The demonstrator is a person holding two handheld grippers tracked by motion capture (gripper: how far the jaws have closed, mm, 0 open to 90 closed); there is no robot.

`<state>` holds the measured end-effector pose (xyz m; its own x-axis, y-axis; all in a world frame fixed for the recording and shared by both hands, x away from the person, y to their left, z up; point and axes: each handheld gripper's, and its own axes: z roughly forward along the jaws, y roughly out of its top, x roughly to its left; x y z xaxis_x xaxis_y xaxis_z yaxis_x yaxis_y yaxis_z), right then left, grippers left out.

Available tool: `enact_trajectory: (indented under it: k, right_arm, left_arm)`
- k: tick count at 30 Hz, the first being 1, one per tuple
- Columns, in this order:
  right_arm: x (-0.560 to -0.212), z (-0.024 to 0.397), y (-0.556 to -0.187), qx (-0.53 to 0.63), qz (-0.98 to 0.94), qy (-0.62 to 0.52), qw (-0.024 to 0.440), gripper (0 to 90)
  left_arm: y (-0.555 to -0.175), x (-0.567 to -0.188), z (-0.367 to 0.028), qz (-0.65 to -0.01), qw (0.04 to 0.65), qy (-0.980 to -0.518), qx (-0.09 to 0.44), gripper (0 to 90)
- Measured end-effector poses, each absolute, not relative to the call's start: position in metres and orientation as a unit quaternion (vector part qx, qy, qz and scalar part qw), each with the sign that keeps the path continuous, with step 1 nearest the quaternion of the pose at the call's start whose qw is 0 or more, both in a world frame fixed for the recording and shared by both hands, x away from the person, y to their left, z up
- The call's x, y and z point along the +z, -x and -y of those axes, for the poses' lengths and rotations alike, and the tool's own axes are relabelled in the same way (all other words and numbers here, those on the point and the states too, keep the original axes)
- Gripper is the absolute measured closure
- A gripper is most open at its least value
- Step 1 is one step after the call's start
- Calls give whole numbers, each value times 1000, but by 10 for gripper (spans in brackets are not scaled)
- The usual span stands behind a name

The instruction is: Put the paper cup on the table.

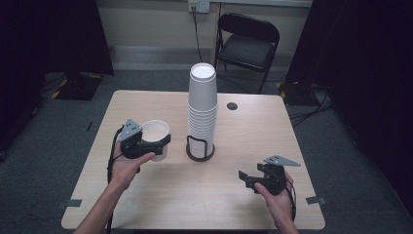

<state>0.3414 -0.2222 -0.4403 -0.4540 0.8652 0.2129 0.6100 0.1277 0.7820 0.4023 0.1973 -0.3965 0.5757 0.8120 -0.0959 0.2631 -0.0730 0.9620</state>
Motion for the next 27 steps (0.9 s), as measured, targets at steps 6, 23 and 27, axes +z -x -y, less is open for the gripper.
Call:
enact_trajectory:
  k: [6,23,27]
  right_arm:
    - [-441,222,-342,429,-738,-501,146,149]
    - [-442,222,-341,431,-739,-498,144,180]
    - [-442,221,-340,433,-738,-495,150,192]
  left_arm:
    - [-418,-396,-201,-412,569,-666,251,102]
    - [-460,-429,-201,-437,532,-667,286,101]
    - [-470,-437,-198,-445,515,-673,290,99]
